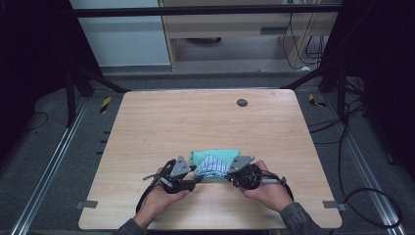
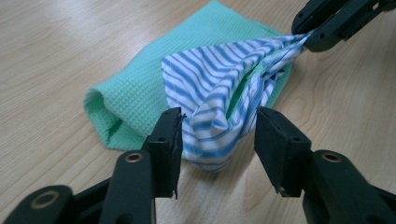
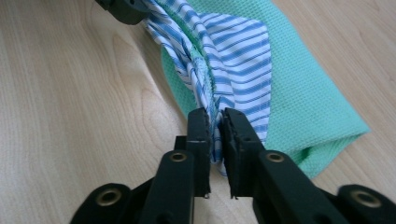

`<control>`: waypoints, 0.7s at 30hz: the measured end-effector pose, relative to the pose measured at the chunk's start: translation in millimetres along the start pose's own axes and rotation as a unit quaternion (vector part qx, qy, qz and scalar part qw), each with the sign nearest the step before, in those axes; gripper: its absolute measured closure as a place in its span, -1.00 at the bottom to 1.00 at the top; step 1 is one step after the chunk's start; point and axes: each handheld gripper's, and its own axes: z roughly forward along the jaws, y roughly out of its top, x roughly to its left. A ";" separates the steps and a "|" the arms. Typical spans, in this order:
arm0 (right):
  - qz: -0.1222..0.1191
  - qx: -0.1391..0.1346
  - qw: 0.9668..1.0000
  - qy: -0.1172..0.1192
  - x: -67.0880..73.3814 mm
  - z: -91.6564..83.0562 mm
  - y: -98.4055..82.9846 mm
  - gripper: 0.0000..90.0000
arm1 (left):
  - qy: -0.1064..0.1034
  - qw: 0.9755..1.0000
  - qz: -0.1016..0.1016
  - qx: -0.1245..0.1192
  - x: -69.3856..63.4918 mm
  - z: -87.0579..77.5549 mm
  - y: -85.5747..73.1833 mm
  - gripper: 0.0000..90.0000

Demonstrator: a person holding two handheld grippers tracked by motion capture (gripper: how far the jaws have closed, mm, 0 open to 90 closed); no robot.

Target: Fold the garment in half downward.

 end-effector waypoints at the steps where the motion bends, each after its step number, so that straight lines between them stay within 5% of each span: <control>1: -0.002 -0.001 1.000 -0.002 1.2 -0.7 -0.2 0.76 | -0.002 1.000 0.003 -0.003 -1.3 -1.6 0.4 0.18; 7: -0.004 -0.003 1.000 -0.002 5.8 -0.8 -3.6 0.80 | -0.011 1.000 0.010 0.003 -3.5 -3.5 -1.8 0.59; 11: -0.001 -0.001 1.000 0.003 7.1 -1.0 -9.7 0.91 | -0.024 0.999 0.018 0.033 -6.6 1.8 -8.9 0.89; 21: -0.017 0.011 1.000 0.009 15.4 2.1 -16.9 0.99 | -0.033 0.997 0.038 0.056 -13.4 1.6 -12.3 0.94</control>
